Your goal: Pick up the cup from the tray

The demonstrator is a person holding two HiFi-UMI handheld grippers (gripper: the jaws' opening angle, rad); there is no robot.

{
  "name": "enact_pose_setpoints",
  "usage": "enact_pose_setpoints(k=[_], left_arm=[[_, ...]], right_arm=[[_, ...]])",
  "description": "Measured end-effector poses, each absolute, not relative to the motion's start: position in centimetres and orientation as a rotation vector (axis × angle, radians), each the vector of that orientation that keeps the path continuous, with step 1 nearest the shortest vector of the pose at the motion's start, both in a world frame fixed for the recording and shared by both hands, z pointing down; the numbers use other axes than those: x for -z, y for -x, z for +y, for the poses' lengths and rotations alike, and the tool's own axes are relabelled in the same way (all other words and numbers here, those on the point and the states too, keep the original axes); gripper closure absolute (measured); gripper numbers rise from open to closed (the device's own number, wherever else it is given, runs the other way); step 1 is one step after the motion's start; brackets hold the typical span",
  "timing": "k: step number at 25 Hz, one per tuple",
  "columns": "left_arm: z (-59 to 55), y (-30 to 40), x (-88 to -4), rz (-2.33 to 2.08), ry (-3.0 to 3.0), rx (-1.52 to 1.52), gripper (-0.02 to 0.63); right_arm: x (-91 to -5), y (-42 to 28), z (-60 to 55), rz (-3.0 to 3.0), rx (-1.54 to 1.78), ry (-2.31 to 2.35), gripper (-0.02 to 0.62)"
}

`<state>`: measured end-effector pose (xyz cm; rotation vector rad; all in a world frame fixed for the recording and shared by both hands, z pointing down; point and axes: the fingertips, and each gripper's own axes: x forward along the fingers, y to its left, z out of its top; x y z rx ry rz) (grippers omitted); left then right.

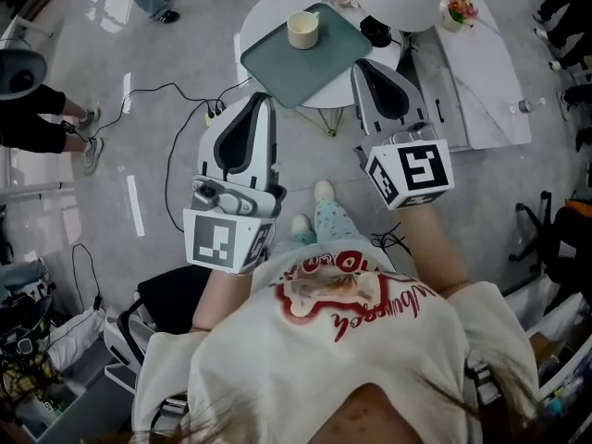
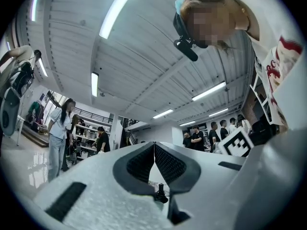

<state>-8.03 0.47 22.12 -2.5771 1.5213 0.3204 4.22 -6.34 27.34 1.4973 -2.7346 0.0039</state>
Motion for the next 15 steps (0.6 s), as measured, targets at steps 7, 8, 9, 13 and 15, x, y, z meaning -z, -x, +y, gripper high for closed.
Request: enact_pose_setpoints(k=[7, 8, 9, 13, 15], left_arm=[[-2.7, 6.1, -24.3, 1.518, 2.594, -0.282, 0.591], [-3.2, 5.8, -24.8, 1.518, 2.596, -0.28, 0.591], [-3.6, 5.6, -25.2, 1.52, 2.596, -0.276, 0.591], [-5.4, 5.7, -27.4, 1.577, 2.598, -0.234, 0.591], [-6.2, 6.1, -28.2, 1.622, 2.6, -0.222, 0.591]], right_arm=[[-42.3, -5.4, -20.0, -2.538, -0.109, -1.376, 0.568], [-44.2, -5.2, -21.7, -2.524, -0.106, -1.346, 0.568], [-46.1, -5.0, -23.4, -2.516, -0.113, -1.314, 0.568], [-51.2, -4.4, -28.4, -2.525, -0.204, -1.228, 0.568], [-52.3, -3.9, -30.2, -2.539, -0.217, -1.208, 0.566]])
